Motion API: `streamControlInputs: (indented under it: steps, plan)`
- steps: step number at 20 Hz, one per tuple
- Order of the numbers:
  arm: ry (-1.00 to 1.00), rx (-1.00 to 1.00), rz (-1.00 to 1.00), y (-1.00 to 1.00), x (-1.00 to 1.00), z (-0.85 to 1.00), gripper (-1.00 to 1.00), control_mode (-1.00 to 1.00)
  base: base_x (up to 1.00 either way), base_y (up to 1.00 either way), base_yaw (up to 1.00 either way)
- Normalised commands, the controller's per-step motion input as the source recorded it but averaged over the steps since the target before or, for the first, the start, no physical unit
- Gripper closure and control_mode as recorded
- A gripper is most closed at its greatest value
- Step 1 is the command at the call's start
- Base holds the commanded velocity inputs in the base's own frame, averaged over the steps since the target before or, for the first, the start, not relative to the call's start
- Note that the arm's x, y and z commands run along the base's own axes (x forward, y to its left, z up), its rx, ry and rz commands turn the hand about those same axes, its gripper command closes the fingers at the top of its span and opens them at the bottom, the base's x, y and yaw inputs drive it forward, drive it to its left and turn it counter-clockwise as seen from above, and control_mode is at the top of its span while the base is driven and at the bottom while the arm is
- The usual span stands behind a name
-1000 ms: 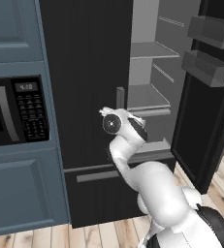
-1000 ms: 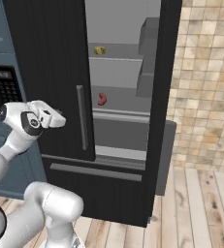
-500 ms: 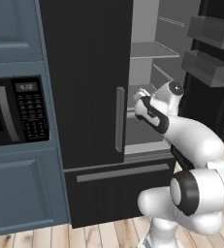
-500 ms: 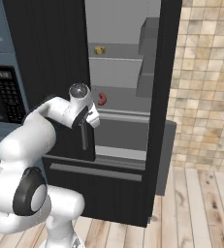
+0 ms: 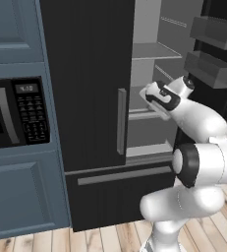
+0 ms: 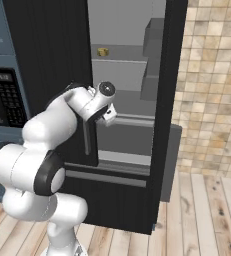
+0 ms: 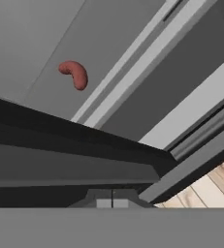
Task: Retrieve the sausage and cheese from the fridge and place them on the cutting board on the counter.
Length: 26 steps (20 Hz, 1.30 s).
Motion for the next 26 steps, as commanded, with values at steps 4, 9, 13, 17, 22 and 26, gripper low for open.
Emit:
streamControlInputs:
  steps: [4,9,13,17,22,26]
  plan:
    - [0.00,0.00,0.09,0.01,0.35,0.02,-1.00,-1.00,0.00,0.00,0.00]
    - [0.00,0.00,0.04,-0.03,0.22,0.00,-1.00,-1.00,0.00,0.00,0.00]
    - [-0.04,0.09,0.00,0.00,0.43,0.00,-1.00,-1.00,0.00,0.00,0.00]
    - [-0.08,0.25,0.00,0.00,0.37,0.07,-1.00,-1.00,0.00,0.00,0.00]
    - [-0.13,0.30,0.01,-0.02,0.26,0.04,-1.00,-1.00,0.00,0.00,0.00]
    - [-0.15,0.09,0.03,0.08,0.22,0.00,-1.00,-1.00,0.00,0.00,0.00]
